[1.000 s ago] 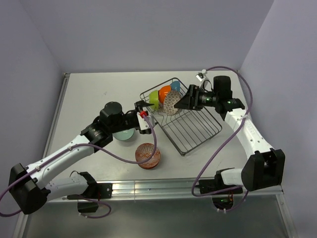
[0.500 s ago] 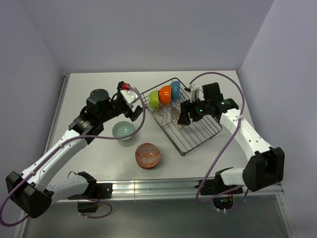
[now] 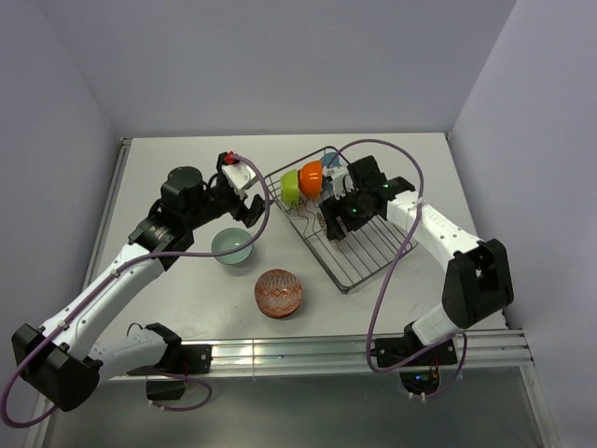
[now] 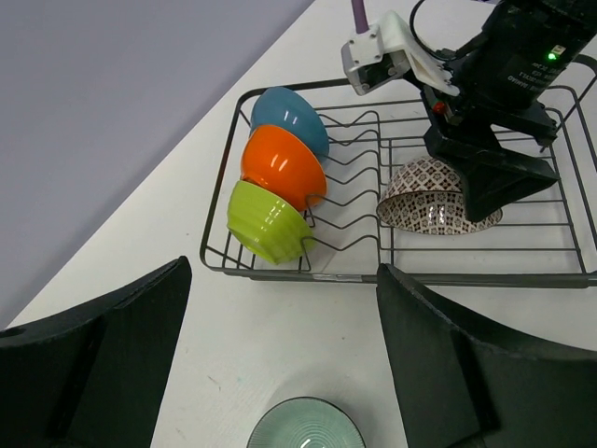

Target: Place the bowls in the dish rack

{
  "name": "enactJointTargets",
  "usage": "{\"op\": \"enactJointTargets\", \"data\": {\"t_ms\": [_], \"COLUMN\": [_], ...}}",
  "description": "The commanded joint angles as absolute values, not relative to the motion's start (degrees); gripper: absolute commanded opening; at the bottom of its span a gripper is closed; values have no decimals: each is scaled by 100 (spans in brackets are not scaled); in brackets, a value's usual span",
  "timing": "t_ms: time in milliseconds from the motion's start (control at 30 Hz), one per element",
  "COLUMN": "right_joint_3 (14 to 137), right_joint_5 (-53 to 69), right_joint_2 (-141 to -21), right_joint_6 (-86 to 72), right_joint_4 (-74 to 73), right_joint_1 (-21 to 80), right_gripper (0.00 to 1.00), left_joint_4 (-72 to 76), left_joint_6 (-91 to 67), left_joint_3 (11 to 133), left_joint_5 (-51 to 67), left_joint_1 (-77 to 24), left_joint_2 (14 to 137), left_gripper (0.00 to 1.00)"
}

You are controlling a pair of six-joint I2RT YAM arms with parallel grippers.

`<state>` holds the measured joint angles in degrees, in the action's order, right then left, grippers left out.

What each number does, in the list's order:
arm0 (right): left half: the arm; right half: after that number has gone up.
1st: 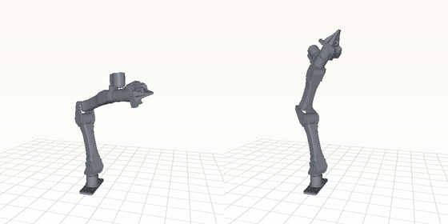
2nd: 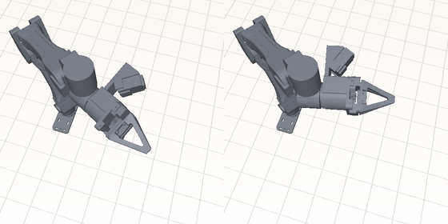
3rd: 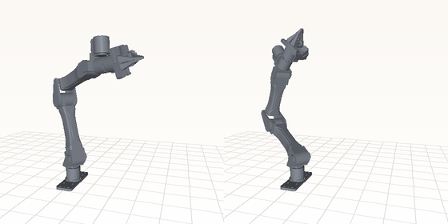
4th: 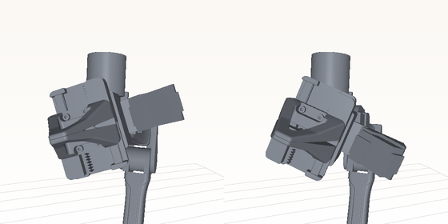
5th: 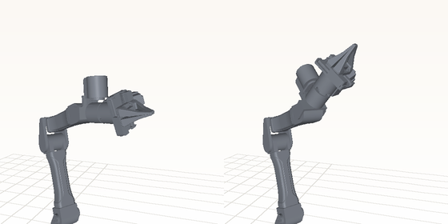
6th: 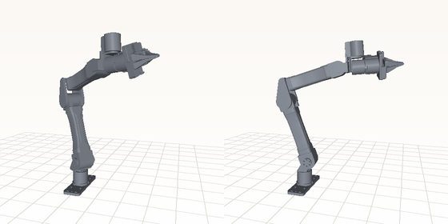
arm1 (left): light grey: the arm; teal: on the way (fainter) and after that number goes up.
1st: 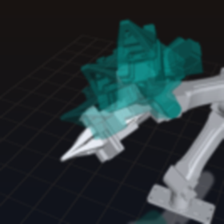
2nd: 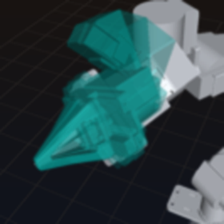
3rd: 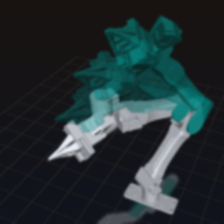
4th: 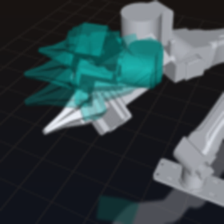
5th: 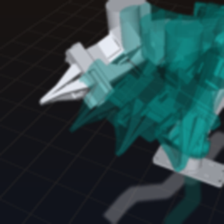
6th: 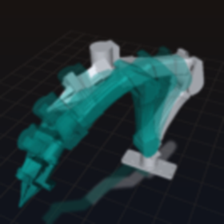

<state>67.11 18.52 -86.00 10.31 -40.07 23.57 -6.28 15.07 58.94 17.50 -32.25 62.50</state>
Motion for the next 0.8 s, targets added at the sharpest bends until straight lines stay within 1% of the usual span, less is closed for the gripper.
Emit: {"op": "enactJointTargets", "data": {"t_ms": [0,767], "right_joint_3": [7154,7567], "right_joint_5": [1661,1626], "right_joint_2": [-8710,-9308], "right_joint_6": [1230,1793], "right_joint_4": [-3990,-4570], "right_joint_1": [2487,2821], "right_gripper": [0,0], "left_joint_4": [-369,-281], "left_joint_6": [1362,1318], "left_joint_3": [5810,5660], "left_joint_5": [1723,1934], "left_joint_1": [-3208,-3129], "left_joint_2": [6065,5941], "left_gripper": [86,86]}}
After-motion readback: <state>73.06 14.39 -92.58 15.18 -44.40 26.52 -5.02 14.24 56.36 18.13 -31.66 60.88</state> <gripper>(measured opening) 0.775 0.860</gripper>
